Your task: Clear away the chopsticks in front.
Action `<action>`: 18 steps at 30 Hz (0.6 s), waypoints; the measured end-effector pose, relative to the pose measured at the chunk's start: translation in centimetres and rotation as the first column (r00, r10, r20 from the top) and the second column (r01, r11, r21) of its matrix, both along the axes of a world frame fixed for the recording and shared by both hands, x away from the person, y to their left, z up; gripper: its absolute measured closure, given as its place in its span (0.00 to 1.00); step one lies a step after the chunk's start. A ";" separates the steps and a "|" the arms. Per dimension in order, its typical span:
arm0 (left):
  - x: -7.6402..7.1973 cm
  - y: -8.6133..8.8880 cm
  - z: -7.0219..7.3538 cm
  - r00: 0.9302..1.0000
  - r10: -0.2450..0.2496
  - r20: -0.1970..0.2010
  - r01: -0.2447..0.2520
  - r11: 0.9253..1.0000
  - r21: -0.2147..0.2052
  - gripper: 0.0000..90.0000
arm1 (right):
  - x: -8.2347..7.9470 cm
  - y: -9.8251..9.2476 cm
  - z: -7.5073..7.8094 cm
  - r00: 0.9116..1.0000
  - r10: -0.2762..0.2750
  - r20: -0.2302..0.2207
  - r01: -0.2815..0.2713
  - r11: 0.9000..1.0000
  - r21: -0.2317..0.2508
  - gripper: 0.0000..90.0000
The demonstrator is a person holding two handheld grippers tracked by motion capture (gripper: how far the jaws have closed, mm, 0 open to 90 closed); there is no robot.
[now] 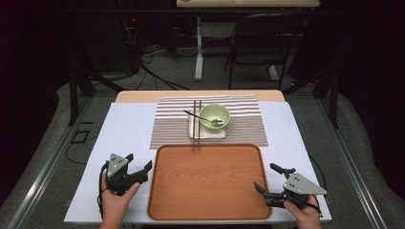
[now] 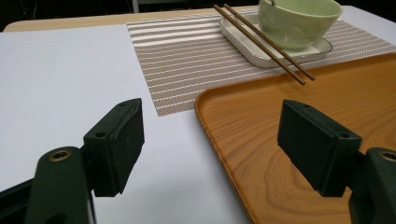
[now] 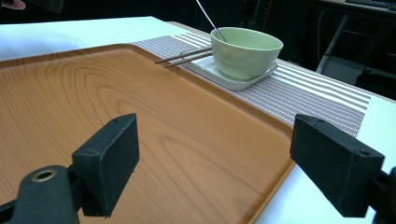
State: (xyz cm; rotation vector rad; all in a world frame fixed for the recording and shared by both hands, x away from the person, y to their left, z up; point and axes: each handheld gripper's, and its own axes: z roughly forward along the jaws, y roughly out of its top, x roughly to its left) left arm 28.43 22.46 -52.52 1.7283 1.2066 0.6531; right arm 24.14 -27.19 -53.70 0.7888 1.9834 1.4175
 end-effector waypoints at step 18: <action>0.2 -0.1 -0.2 0.996 0.068 -0.061 -0.065 0.997 0.052 0.24 | 0.1 0.1 -0.1 1.000 0.009 -0.008 -0.010 1.000 -0.005 0.17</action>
